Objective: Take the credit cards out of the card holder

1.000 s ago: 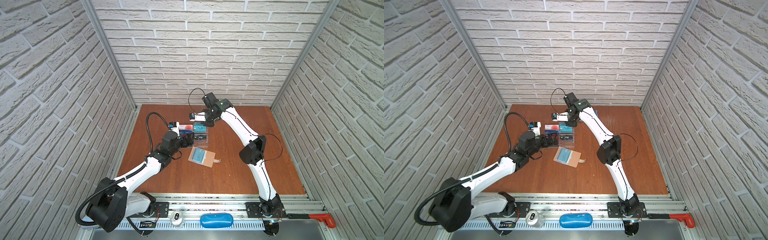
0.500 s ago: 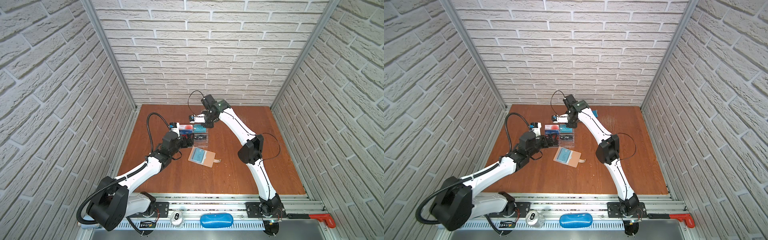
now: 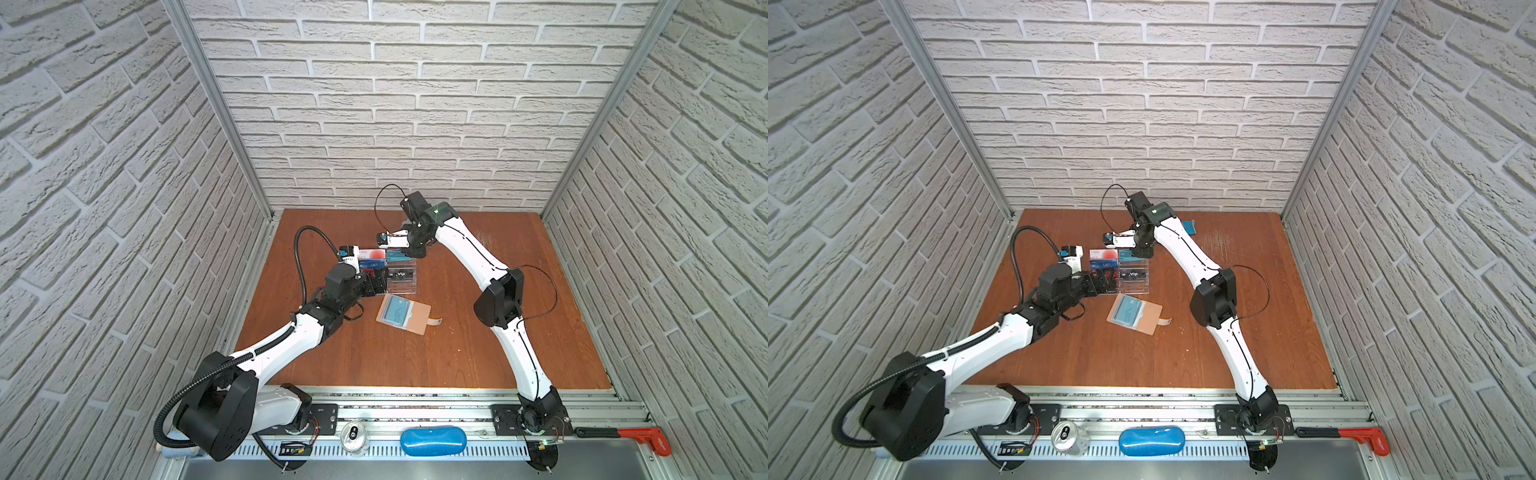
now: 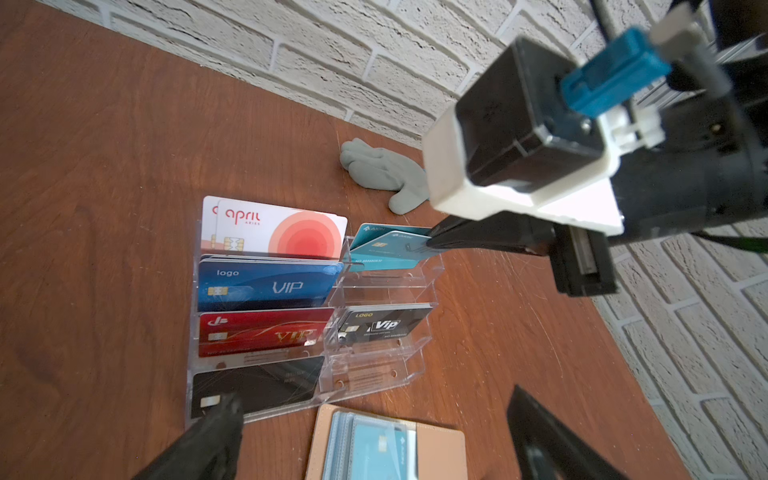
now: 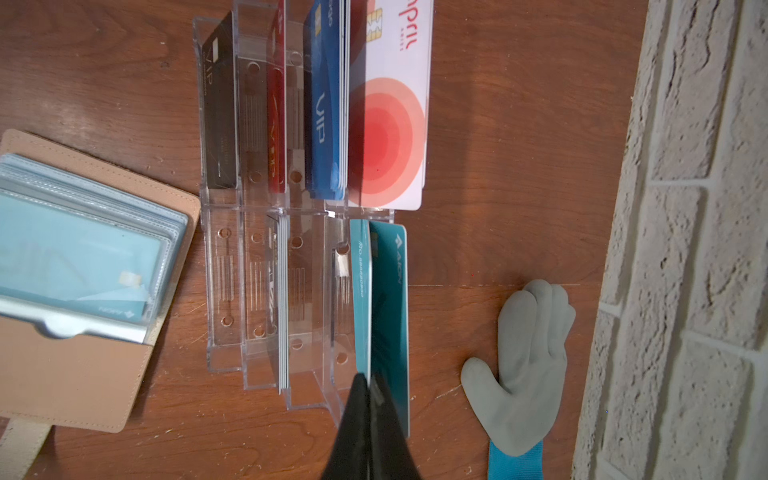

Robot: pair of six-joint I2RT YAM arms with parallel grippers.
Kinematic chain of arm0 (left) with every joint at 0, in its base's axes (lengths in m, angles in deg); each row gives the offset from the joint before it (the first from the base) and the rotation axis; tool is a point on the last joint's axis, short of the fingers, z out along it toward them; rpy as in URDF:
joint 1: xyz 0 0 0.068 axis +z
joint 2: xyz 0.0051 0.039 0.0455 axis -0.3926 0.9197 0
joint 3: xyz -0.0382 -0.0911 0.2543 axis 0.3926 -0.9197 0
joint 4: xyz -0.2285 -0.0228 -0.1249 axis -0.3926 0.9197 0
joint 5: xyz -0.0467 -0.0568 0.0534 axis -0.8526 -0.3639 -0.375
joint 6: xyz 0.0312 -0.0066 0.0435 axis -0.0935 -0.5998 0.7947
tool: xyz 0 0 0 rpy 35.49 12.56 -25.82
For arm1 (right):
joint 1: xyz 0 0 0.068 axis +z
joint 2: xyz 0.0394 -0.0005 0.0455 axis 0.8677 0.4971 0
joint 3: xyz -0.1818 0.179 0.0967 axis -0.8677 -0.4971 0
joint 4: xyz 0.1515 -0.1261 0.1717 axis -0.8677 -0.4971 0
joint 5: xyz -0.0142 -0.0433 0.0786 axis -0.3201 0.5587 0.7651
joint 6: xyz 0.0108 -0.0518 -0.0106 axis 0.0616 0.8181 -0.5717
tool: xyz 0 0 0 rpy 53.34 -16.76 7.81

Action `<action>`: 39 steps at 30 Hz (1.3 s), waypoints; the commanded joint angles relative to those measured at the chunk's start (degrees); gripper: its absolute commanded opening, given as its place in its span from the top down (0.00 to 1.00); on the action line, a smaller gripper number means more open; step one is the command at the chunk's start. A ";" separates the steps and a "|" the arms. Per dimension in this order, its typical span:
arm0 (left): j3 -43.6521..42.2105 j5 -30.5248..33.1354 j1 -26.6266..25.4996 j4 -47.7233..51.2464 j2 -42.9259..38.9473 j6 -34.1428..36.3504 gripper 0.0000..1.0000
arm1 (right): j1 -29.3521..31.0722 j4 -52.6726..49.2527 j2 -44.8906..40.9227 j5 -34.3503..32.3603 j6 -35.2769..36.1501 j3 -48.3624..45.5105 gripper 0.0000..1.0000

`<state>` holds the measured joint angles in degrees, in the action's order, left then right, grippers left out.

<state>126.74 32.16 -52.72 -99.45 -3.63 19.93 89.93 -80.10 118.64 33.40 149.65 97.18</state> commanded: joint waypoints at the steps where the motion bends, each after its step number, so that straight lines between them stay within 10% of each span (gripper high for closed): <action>1: -0.87 0.46 0.42 -3.78 0.23 0.22 0.02 | 0.67 1.33 0.59 0.04 0.11 -0.33 0.95; 39: -1.35 -0.02 0.78 -4.24 0.84 -0.24 0.02 | 2.17 3.43 1.34 -1.63 -1.10 -0.38 0.85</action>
<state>126.19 32.10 -52.37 -100.61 -3.18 19.91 91.54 -77.76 122.35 30.69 149.54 97.09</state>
